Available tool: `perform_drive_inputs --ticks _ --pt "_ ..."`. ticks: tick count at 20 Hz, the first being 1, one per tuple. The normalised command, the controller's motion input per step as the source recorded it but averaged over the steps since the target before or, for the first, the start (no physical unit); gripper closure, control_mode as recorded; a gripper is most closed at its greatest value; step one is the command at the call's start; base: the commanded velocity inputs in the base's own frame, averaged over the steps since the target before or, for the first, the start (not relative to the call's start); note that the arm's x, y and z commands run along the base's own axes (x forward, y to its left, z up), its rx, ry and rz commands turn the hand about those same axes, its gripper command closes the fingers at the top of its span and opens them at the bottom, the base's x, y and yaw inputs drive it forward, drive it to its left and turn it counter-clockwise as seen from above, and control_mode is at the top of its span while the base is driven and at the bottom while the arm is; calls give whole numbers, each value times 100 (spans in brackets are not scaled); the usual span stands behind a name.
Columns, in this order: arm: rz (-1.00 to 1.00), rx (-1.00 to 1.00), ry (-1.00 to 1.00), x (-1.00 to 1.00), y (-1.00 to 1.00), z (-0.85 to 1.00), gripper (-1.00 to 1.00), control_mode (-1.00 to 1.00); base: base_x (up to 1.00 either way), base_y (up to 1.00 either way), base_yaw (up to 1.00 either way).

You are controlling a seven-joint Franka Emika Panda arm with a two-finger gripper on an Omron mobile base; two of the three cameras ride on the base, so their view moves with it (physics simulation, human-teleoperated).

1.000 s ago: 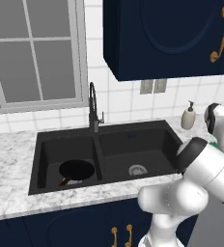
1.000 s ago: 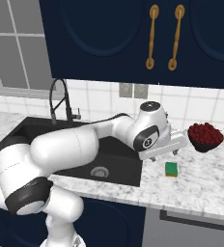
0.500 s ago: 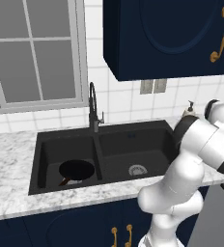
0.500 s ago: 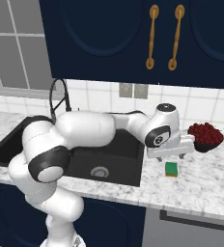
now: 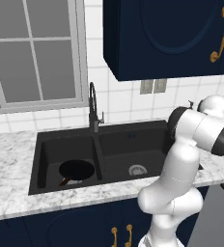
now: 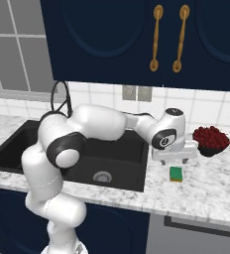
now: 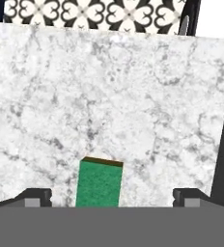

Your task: Pick the pan and sponge and place them into the sink. Then turn on the water.

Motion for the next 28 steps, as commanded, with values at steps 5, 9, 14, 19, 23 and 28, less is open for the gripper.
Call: perform_drive_inputs --ticks 5,9,14,19,23,28 --pt "-10 0 0 33 3 -50 -100 -100 0 0 0" --pt "-2 0 0 38 0 -39 -100 -100 0 0 0" --pt "0 0 0 24 0 -30 -100 -100 0 0 0" --pt "0 0 0 6 -15 -32 -100 -100 0 0 0" --pt "0 0 0 0 -19 -24 -100 -100 0 0 0" --pt "-1 0 0 0 -12 -26 -100 -100 0 0 0"
